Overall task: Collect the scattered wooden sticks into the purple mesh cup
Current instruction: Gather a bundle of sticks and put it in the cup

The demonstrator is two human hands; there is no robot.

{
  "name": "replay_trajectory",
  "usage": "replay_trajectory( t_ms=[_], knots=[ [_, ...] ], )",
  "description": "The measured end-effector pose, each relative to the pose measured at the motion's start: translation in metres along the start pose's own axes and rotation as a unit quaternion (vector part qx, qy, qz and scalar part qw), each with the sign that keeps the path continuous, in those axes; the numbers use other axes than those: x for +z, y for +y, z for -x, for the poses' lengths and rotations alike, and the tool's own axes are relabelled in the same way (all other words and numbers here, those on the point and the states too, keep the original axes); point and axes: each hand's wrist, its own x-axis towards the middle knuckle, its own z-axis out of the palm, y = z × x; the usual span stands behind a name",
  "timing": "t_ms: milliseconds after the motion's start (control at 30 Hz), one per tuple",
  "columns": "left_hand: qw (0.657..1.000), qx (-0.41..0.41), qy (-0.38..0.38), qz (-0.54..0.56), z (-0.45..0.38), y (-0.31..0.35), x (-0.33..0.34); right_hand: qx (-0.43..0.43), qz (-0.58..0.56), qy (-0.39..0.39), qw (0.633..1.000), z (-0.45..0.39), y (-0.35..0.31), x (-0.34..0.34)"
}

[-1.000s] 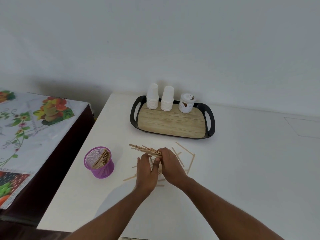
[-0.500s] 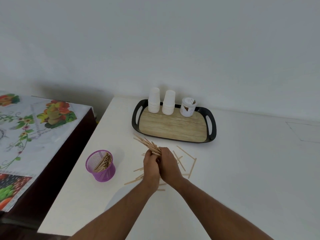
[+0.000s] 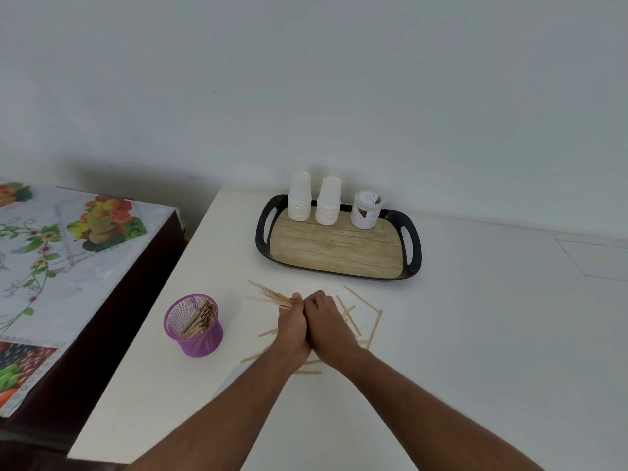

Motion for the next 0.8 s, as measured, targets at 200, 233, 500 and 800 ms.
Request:
replay_trajectory(
  t_ms=[200, 233, 500, 800],
  knots=[
    [0.991, -0.055, 0.024, 0.118, 0.0, 0.005, -0.002, -0.008, -0.049, 0.034, 0.998, 0.004, 0.005, -0.012],
    [0.989, -0.062, 0.028, 0.132, -0.001, 0.007, -0.001, -0.01, -0.042, 0.043, 0.998, 0.005, 0.006, -0.015],
    [0.98, -0.066, 0.031, 0.185, -0.006, 0.019, 0.006, 0.08, -0.217, 0.109, 0.967, 0.016, 0.025, -0.04],
    [0.976, -0.095, 0.046, 0.19, -0.014, 0.022, 0.019, 0.177, -0.419, 0.17, 0.874, 0.03, 0.03, -0.035]
  ],
)
